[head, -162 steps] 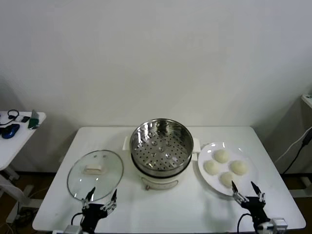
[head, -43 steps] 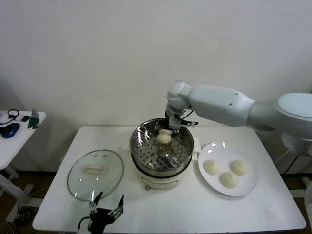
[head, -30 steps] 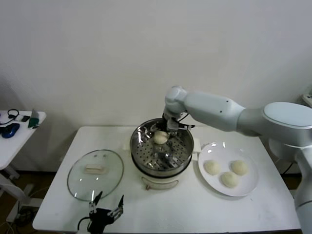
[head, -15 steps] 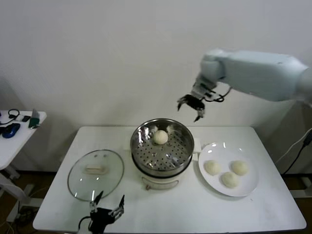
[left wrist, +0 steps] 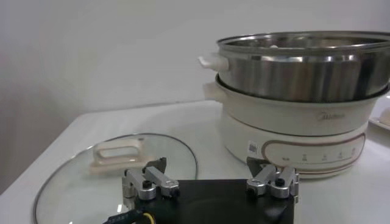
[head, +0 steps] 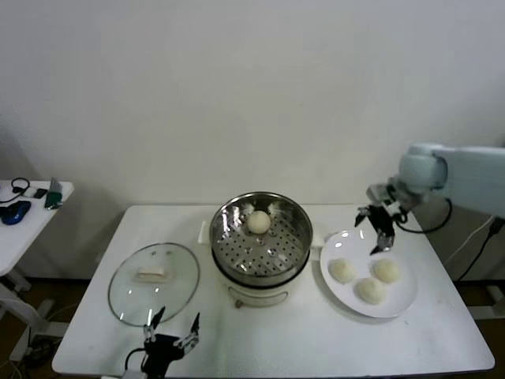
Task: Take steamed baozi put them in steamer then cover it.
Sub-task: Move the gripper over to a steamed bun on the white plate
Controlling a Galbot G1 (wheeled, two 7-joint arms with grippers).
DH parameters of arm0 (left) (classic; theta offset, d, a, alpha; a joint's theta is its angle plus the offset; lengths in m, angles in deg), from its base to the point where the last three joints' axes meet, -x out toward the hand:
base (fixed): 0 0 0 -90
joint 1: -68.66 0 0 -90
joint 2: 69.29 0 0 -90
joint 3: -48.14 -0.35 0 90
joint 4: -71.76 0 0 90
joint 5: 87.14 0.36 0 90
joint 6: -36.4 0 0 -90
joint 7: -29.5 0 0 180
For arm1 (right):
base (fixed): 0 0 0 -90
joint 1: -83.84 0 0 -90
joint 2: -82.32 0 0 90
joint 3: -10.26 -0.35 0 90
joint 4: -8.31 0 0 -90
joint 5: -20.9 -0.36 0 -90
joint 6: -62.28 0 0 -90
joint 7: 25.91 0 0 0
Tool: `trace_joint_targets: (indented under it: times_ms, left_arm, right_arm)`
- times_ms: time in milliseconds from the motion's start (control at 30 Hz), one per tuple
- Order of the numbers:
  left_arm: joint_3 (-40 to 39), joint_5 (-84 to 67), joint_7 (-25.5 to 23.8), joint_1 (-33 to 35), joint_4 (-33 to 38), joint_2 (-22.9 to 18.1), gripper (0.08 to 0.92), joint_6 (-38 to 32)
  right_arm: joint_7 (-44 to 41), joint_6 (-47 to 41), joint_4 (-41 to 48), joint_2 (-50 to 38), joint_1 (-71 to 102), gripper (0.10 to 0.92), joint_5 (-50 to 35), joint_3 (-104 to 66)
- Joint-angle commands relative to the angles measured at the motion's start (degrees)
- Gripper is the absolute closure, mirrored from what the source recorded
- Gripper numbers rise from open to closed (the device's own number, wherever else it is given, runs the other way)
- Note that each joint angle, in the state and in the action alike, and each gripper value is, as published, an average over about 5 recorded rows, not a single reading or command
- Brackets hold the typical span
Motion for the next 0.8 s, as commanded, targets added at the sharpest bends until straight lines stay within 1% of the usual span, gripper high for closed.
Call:
trace_joint_targets:
  times_ms: [33, 200, 300, 533, 733, 800]
  left_arm:
    - [0.09, -0.03, 0.03, 0.19, 0.15, -0.12, 0.177, -0.08]
    - [0.37, 0.0, 0.1, 0.43, -0.03, -0.34, 0.177, -0.34]
    - [0.55, -0.01, 0.14, 0.44, -0.22, -0.46, 0.177, -0.58]
    - [0.64, -0.01, 0.3, 0.48, -0.65, -0.49, 0.177, -0.73]
    - [0.69, -0.01, 0.3, 0.39, -0.45, -0.37, 0.177, -0.57]
    - [0.65, -0.01, 0.3, 0.36, -0.35, -0.36, 0.177, -0.53]
  right_arm:
    - [4.02, -9.05, 0.76, -4.53, 17.85, 0.203, 5.49, -11.08]
    - [5.22, -8.76, 8.43, 0.36, 24.55, 0.203, 7.57, -17.9]
    - [5.71, -8.53, 11.5, 2.78, 26.17, 0.203, 7.54, -19.71]
    - [6.23, -8.57, 13.07, 5.1, 28.5, 0.211, 7.29, -20.84]
    - [6.22, -8.46, 13.2, 5.31, 28.4, 0.327, 7.59, -21.37]
    - [5.95, -8.41, 12.9, 5.13, 27.62, 0.349, 7.42, -21.34]
